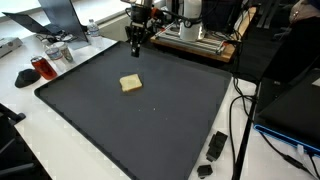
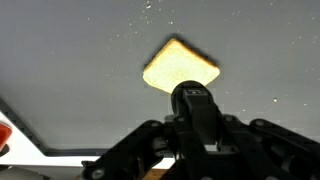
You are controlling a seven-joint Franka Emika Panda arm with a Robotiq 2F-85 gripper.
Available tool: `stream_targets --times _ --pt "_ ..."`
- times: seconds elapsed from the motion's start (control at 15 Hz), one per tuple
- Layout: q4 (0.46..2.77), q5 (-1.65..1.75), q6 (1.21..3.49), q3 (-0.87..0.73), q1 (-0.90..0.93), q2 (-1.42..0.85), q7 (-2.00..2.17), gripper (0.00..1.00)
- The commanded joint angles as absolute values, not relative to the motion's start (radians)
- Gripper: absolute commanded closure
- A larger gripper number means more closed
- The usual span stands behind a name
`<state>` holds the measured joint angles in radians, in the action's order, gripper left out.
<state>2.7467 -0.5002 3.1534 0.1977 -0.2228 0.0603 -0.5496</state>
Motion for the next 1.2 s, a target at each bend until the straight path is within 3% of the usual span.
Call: stream_targets --times 0.0,0.33,0.6,1.13 --pt "2.745 -0.313 3.160 0.232 -0.313 0.073 -0.482 0.95" --pt "2.731 0.089 3.020 0.350 -0.515 0.183 -0.313 0.95" --pt "2.624 0.276 2.842 0.501 -0.570 0.217 -0.128 0.95" --pt "2.450 0.482 2.685 0.648 -0.610 0.051 0.086 0.95"
